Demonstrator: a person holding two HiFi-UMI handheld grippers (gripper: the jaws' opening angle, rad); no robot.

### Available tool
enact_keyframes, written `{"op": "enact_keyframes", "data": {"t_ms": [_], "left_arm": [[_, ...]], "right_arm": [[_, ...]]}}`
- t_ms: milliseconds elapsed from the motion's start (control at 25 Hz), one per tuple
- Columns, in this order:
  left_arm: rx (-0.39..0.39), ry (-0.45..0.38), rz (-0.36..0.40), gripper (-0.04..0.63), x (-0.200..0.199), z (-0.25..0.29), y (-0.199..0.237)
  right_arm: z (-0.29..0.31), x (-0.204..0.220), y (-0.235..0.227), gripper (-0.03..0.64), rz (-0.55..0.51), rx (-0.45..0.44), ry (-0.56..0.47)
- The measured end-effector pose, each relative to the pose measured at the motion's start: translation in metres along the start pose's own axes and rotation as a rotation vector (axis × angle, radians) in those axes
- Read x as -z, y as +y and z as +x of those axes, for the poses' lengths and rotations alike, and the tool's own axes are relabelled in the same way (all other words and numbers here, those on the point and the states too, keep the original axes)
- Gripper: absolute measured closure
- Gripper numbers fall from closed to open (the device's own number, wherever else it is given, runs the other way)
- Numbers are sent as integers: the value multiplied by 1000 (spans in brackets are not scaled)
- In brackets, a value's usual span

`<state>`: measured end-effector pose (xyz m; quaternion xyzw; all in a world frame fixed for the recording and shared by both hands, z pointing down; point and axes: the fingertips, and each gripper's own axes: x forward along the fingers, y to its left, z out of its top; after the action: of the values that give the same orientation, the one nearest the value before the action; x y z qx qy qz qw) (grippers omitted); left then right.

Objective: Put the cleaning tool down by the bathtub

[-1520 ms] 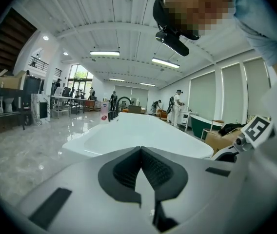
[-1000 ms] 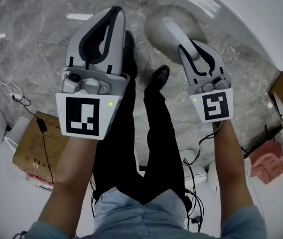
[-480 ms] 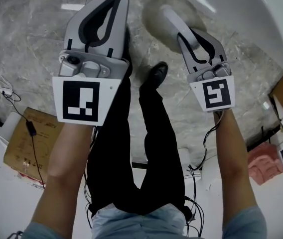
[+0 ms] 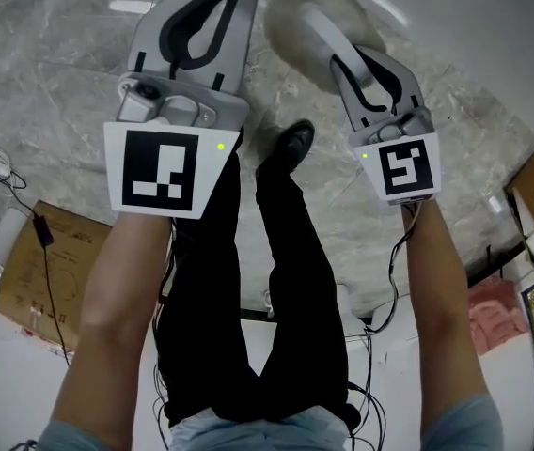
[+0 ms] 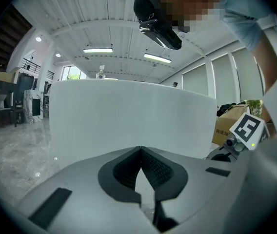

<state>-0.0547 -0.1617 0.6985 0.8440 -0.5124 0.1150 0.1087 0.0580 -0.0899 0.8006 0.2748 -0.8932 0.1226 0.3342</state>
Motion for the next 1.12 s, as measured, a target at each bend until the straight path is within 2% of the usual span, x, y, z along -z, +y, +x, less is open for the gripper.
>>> {"op": "enact_keyframes", "data": {"t_ms": [320,1120], "left_arm": [[35,2,68,580,28,16,-4],[86,40,89,580,91,17,-3]], "right_arm": [[27,23,-4,514,-20,-5,9],[72,74,-7,512,-70,-31,80]]}}
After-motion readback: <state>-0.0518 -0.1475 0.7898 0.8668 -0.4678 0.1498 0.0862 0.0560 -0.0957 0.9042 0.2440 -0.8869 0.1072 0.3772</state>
